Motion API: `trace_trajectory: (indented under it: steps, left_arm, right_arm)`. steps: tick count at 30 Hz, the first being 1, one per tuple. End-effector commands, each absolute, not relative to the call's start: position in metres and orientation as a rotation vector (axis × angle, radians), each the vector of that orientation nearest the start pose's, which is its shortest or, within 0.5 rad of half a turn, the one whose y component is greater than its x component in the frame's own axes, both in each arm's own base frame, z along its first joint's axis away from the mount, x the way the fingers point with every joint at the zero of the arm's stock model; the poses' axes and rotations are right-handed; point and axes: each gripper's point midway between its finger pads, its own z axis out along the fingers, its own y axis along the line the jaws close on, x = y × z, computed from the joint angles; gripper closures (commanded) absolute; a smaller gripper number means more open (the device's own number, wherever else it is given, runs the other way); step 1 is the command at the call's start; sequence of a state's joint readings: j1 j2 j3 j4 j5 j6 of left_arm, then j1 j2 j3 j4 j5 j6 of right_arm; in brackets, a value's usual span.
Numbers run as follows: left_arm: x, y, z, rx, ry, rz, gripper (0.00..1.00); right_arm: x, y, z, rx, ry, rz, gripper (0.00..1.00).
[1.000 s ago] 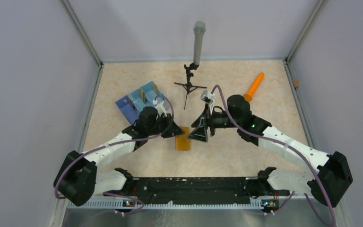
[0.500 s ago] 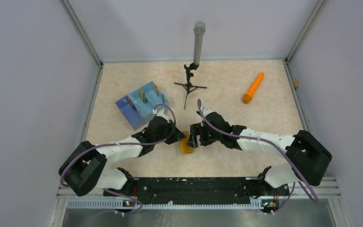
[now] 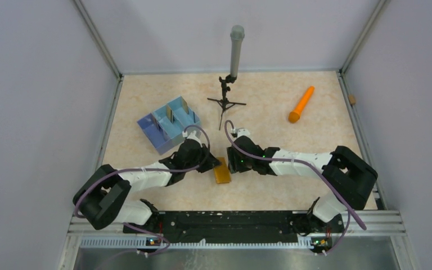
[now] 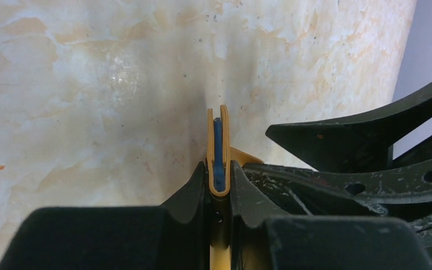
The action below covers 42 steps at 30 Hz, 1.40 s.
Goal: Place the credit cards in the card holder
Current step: Open the card holder at the center of the board.
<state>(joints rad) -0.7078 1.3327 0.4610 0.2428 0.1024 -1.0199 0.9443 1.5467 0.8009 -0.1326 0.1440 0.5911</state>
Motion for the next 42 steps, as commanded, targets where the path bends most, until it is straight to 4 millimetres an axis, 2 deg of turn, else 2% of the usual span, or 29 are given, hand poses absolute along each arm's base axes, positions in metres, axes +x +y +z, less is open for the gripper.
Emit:
trace_trajectory:
  steps: [1,5,9,11,13,15,18,22,27,30,32,42]
  left_arm:
    - [0.239,-0.273,0.069,-0.307,2.339,-1.037,1.0]
    - [0.239,-0.274,0.065,-0.302,2.354,-1.028,1.0]
    - [0.239,-0.272,0.06,-0.289,2.371,-0.997,0.97]
    - [0.24,-0.267,0.058,-0.282,2.379,-0.953,0.8]
    - [0.242,-0.261,0.057,-0.277,2.38,-0.904,0.48]
    - [0.242,-0.255,0.057,-0.273,2.386,-0.861,0.29]
    - [0.239,-0.254,0.06,-0.246,2.392,-0.856,0.12]
    - [0.233,-0.259,0.07,-0.21,2.386,-0.914,0.02]
    - [0.226,-0.27,0.091,-0.139,2.324,-1.05,0.01]
    - [0.223,-0.273,0.094,-0.125,2.31,-1.086,0.01]
    - [0.222,-0.272,0.093,-0.131,2.315,-1.084,0.02]
    - [0.209,-0.263,0.073,-0.148,2.398,-1.043,0.19]
  right_arm:
    - [0.235,0.295,0.052,-0.34,2.405,0.419,0.5]
    - [0.237,0.299,0.051,-0.342,2.388,0.433,0.65]
    - [0.234,0.307,0.051,-0.377,2.397,0.478,1.0]
    - [0.232,0.308,0.056,-0.386,2.396,0.497,1.0]
    - [0.23,0.308,0.067,-0.393,2.386,0.515,1.0]
    - [0.228,0.307,0.083,-0.4,2.364,0.541,1.0]
    - [0.222,0.309,0.111,-0.416,2.318,0.614,1.0]
    - [0.216,0.312,0.138,-0.42,2.275,0.701,1.0]
    - [0.212,0.314,0.148,-0.417,2.259,0.751,1.0]
    - [0.21,0.316,0.151,-0.422,2.251,0.773,1.0]
    - [0.21,0.316,0.153,-0.421,2.245,0.778,1.0]
    - [0.212,0.31,0.153,-0.385,2.251,0.749,1.0]
